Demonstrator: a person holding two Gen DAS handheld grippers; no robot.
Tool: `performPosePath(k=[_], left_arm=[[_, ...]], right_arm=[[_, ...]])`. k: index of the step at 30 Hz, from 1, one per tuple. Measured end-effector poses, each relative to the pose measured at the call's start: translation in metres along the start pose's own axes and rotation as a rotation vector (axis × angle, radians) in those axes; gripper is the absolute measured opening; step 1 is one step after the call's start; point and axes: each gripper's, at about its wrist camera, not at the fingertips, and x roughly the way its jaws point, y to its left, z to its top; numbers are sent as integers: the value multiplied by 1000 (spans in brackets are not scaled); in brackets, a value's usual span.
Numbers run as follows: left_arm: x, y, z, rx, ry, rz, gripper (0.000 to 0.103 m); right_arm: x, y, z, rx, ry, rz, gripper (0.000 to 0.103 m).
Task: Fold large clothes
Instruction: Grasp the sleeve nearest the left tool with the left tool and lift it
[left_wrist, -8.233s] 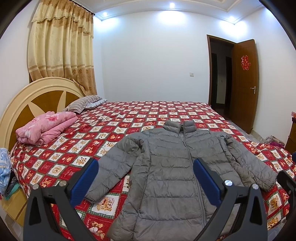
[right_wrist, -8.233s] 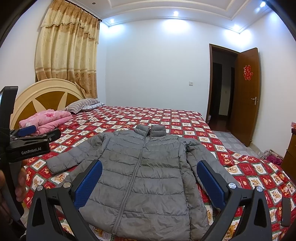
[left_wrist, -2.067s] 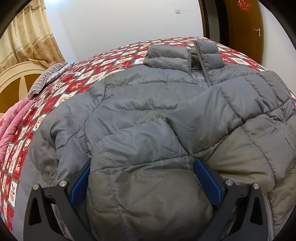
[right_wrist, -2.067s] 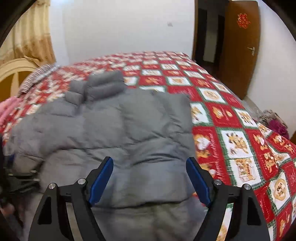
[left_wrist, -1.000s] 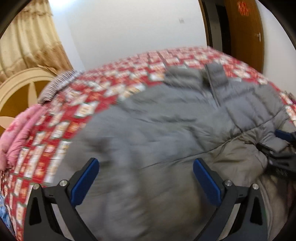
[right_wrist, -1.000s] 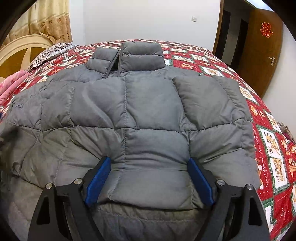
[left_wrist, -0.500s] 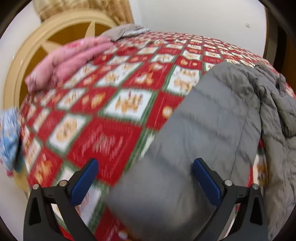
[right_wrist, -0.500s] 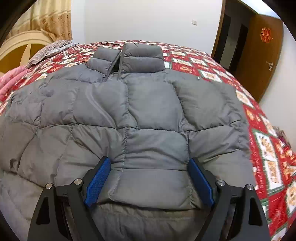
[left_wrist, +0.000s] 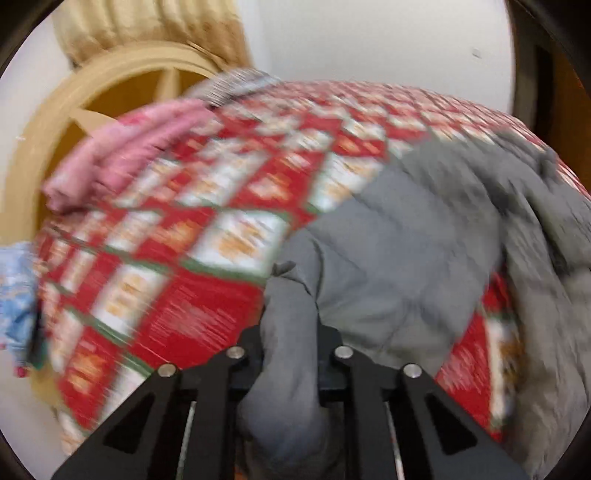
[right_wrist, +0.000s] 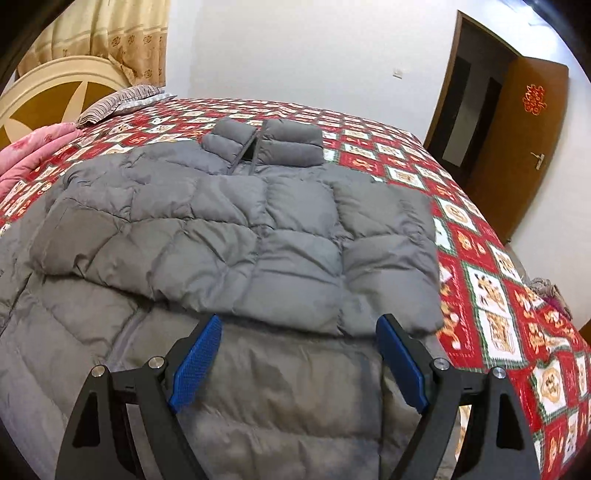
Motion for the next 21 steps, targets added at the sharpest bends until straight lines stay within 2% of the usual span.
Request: performPosePath(k=[2,4,8,14,21], left_arm=[[-8,17,22,-16,-54,67,15],[-17,20,43,6,-103,101,15],[-46,-6,77,85,-199,111,15],[-87,-75,113,160,-296,0,15],[-108,-175,118,294,-327,-163,15]], right_arm=[[-1,-4,-3,5,-4,-6,86],[-1,-7,-5,7,-10,-15,86],[9,-13,-11,40,19,-3,86],[14,-17,-15,67,40,16,86],[18,-25,-20,113,60,41,86]])
